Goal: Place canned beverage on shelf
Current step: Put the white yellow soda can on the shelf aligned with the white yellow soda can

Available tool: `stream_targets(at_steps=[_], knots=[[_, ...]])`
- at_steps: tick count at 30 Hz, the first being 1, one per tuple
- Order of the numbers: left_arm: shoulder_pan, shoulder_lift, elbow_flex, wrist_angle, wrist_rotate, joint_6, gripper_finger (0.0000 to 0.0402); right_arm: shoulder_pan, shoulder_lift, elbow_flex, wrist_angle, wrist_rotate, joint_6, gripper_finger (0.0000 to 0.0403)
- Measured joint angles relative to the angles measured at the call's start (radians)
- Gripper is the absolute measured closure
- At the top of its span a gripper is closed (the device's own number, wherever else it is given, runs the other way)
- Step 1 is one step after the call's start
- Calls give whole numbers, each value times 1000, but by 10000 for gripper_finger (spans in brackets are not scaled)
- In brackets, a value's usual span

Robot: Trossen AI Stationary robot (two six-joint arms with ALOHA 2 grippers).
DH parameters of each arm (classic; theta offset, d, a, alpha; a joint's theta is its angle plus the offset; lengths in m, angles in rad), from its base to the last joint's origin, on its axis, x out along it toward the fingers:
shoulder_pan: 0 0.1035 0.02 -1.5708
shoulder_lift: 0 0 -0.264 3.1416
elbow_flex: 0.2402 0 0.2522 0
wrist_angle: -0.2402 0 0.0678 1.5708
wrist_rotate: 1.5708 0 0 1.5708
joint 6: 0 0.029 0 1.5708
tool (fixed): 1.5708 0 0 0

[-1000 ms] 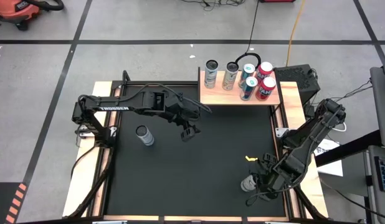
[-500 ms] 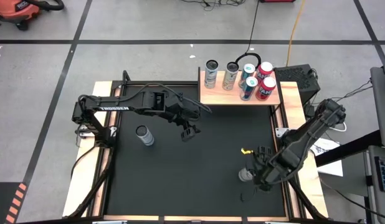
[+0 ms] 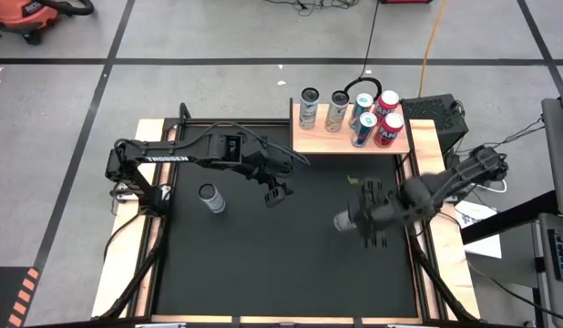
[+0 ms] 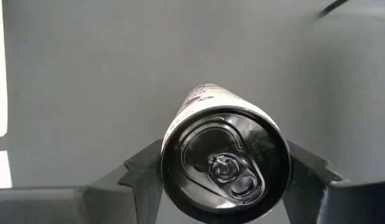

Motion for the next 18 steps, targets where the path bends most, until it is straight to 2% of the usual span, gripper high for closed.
stream_targets(at_steps=[7,11,18], knots=[[0,0,0,0,0,-4,79,-201,-1,173,1,30,-235,180],[0,0,0,-1,0,-4,79,-310,-1,265,4,81,-332,182],[0,0,0,-2,0,-4,79,-460,5,379,3,67,-480,181]])
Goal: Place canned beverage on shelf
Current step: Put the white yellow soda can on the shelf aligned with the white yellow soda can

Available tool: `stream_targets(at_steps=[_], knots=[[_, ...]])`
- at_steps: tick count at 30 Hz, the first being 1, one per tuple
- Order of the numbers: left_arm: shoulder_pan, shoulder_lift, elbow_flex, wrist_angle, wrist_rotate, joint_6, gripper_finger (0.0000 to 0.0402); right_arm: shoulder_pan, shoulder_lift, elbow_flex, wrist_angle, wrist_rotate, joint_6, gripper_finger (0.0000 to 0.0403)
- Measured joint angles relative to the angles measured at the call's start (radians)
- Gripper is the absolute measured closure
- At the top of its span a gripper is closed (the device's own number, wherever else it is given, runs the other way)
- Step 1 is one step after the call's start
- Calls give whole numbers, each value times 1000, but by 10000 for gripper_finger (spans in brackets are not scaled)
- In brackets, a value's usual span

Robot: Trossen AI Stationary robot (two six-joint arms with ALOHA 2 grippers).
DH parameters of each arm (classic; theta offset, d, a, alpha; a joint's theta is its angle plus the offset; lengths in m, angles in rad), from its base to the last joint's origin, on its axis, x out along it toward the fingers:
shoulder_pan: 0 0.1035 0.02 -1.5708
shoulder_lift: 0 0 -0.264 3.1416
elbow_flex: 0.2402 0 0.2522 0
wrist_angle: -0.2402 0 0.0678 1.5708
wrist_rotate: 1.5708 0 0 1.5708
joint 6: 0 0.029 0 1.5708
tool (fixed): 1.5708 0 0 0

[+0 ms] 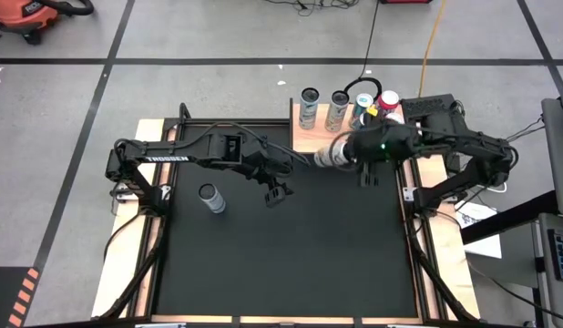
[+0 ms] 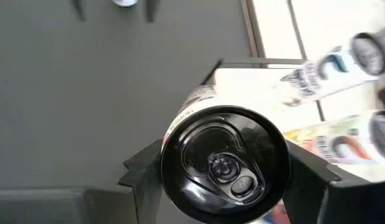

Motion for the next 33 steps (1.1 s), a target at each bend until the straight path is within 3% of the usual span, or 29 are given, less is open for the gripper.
stream_targets(at_steps=[11,15,26,33], knots=[[0,0,0,0,0,0,79,-195,44,20,20,-9,-156,180],[0,0,0,-1,0,0,79,-265,82,37,15,-98,-188,178],[0,0,0,-2,0,0,79,-396,209,230,-119,-210,-238,177],[0,0,0,-1,-6,5,79,-456,227,249,-159,-358,-236,175]])
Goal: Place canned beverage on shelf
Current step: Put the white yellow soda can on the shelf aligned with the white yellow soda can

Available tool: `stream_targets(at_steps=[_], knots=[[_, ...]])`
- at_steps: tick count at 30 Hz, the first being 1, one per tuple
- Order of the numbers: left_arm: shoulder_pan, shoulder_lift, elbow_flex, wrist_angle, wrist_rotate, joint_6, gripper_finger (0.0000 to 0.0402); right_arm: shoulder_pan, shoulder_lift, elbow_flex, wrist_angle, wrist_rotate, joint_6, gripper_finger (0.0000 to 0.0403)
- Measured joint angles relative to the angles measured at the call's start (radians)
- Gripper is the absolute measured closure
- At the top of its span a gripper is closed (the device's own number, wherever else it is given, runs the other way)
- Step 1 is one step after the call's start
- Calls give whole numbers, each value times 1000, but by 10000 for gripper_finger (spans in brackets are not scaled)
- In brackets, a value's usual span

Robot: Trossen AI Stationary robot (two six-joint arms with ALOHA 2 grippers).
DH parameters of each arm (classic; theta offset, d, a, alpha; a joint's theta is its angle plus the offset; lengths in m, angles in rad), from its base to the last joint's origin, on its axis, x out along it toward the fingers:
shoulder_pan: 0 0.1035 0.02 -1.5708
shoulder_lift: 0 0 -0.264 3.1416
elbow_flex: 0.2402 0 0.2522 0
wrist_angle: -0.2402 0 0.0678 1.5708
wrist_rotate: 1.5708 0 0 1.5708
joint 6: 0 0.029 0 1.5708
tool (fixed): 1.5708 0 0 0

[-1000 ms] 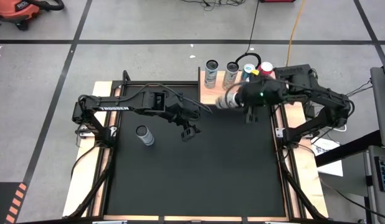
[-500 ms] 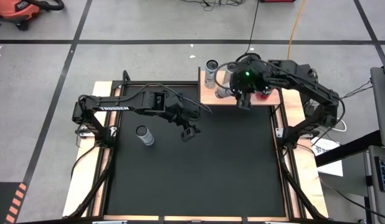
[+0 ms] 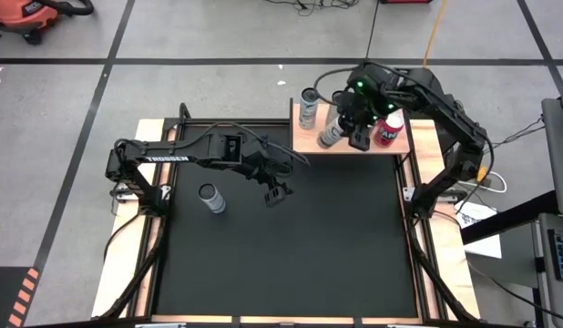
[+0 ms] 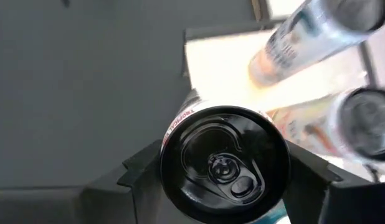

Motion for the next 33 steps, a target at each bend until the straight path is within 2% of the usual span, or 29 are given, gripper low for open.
stream_targets(at_steps=[16,21,33], knots=[[0,0,0,-37,-32,1,79,-11,71,-2,-43,8,17,173],[0,0,0,-53,-32,1,79,-12,89,-2,-49,111,17,172],[0,0,0,-52,-34,2,79,-51,87,-2,-51,103,30,169]])
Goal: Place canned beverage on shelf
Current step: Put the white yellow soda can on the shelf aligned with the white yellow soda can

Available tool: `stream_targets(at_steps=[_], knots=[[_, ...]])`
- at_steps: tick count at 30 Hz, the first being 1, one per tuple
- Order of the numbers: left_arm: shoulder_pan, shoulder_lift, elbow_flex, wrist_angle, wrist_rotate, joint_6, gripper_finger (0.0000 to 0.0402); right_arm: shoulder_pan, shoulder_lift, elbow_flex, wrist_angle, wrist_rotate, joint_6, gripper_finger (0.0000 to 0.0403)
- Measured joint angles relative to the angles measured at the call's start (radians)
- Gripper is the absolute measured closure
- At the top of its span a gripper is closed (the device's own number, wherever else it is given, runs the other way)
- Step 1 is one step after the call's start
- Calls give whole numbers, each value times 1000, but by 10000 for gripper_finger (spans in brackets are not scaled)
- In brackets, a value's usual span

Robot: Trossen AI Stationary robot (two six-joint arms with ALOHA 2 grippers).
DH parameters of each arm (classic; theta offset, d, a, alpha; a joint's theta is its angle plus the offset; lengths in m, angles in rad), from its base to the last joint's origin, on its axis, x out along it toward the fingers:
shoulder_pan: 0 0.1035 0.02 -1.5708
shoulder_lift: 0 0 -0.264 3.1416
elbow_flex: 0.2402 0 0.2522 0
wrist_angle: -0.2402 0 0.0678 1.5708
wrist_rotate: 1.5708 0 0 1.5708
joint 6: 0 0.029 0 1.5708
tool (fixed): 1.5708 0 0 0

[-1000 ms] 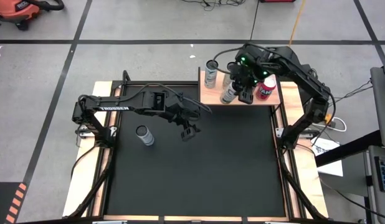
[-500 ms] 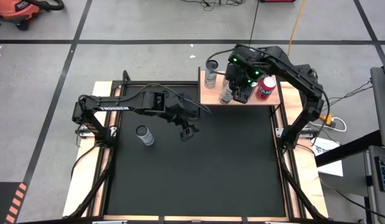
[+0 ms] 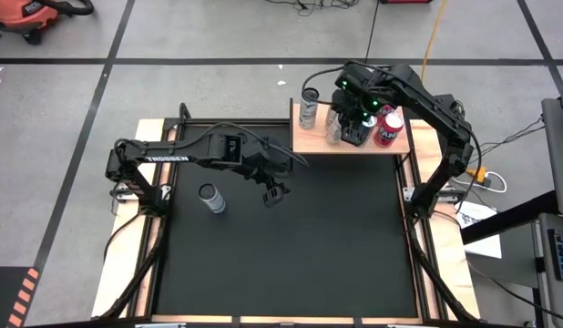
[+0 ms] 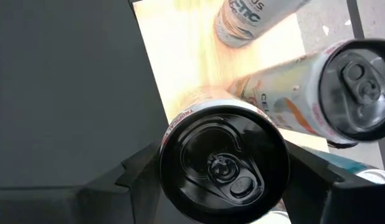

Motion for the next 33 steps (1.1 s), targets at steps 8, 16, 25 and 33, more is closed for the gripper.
stream_targets(at_steps=[8,16,25,33], knots=[[0,0,0,0,-3,0,79,1,0,0,1,0,4,165],[0,0,0,1,-3,0,79,1,0,0,1,2,-7,165],[-1,0,0,2,-3,-1,79,-6,8,-2,0,1,-3,165],[-1,0,0,2,-3,-2,79,-5,8,-2,1,1,-6,165]])
